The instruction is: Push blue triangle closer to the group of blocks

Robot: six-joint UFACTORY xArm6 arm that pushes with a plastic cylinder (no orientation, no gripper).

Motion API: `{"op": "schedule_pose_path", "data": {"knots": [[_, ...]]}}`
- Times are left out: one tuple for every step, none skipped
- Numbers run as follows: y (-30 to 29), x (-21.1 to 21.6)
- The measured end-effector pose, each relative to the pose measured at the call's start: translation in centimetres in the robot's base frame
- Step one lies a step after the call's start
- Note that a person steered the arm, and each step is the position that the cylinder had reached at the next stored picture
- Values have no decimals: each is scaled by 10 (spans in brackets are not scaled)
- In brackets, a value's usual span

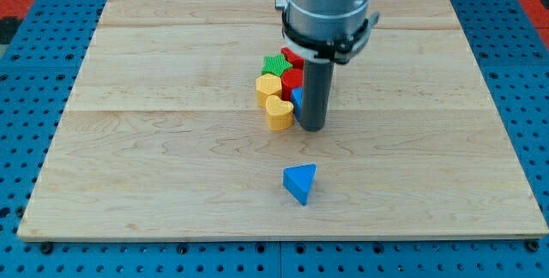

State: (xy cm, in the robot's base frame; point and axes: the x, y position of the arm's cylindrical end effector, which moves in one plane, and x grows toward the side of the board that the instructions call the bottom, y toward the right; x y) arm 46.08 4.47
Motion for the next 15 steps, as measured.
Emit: {"op": "schedule_pose_path", "data": {"knots": [[19,14],[61,43],[55,71],[13,100],[-41,101],[-46,108],[-79,106],[-112,75],[-106,58],[-128,89],[-165,69],[-120,57],[-85,62],[-81,52],[-74,40]]}}
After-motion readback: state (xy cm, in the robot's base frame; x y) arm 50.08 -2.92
